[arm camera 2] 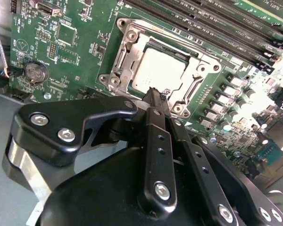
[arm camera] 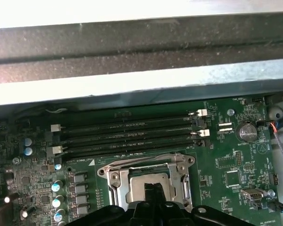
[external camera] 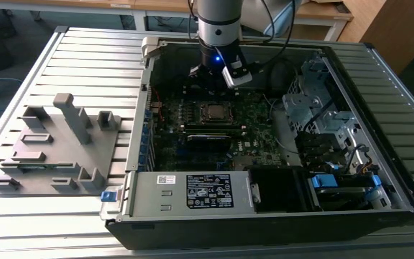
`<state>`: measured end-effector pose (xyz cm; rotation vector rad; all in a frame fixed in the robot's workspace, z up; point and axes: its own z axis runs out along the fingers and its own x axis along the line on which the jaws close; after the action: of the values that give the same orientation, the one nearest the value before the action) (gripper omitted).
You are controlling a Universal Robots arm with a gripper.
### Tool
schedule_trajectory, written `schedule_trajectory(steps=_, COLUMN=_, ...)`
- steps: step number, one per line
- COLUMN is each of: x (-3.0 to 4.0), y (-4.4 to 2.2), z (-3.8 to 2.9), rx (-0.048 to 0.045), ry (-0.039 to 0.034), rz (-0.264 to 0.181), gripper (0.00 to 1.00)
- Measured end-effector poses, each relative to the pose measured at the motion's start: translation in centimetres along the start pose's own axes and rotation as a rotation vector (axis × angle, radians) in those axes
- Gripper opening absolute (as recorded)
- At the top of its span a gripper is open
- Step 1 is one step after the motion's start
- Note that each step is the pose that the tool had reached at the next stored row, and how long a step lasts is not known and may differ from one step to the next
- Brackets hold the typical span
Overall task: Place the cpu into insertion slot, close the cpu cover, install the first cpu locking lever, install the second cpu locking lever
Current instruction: 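Install the first cpu locking lever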
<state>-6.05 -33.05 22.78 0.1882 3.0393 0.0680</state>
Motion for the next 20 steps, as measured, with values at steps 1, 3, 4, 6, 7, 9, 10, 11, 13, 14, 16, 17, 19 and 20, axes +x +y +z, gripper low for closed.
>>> schedule_trajectory(steps=1, x=0.00, y=0.00, z=0.00, rx=-0.0001, ry=0.0000, rz=-0.001, gripper=0.10)
schedule_trajectory(steps=3, x=-0.01, y=0.00, z=0.01, rx=-0.0002, ry=0.0015, rz=-0.002, gripper=0.10)
schedule_trajectory(steps=4, x=-0.03, y=0.01, z=0.03, rx=0.0005, ry=0.0085, rz=-0.002, gripper=0.10)
schedule_trajectory(steps=6, x=-0.05, y=0.01, z=0.05, rx=0.0043, ry=0.0353, rz=-0.001, gripper=0.10)
schedule_trajectory(steps=7, x=-0.06, y=0.01, z=0.06, rx=0.0063, ry=0.0474, rz=0.000, gripper=0.10)
schedule_trajectory(steps=9, x=-0.05, y=0.00, z=0.05, rx=0.0071, ry=0.0513, rz=0.000, gripper=0.10)
schedule_trajectory(steps=10, x=-0.05, y=0.00, z=0.05, rx=0.0072, ry=0.0515, rz=0.000, gripper=0.10)
schedule_trajectory(steps=11, x=-0.05, y=0.00, z=0.05, rx=0.0072, ry=0.0518, rz=0.000, gripper=0.10)
schedule_trajectory(steps=13, x=-0.09, y=0.01, z=0.06, rx=0.0069, ry=0.0518, rz=0.000, gripper=0.10)
schedule_trajectory(steps=14, x=-0.16, y=0.02, z=0.08, rx=0.0067, ry=0.0518, rz=-0.002, gripper=0.10)
schedule_trajectory(steps=16, x=-0.42, y=0.05, z=0.12, rx=0.0065, ry=0.0520, rz=-0.005, gripper=0.10)
schedule_trajectory(steps=17, x=-0.57, y=0.07, z=0.13, rx=0.0066, ry=0.0522, rz=-0.006, gripper=0.10)
schedule_trajectory(steps=19, x=-0.86, y=0.10, z=0.18, rx=0.0063, ry=0.0522, rz=-0.009, gripper=0.10)
schedule_trajectory(steps=20, x=-0.99, y=0.12, z=0.20, rx=0.0062, ry=0.0523, rz=-0.011, gripper=0.10)
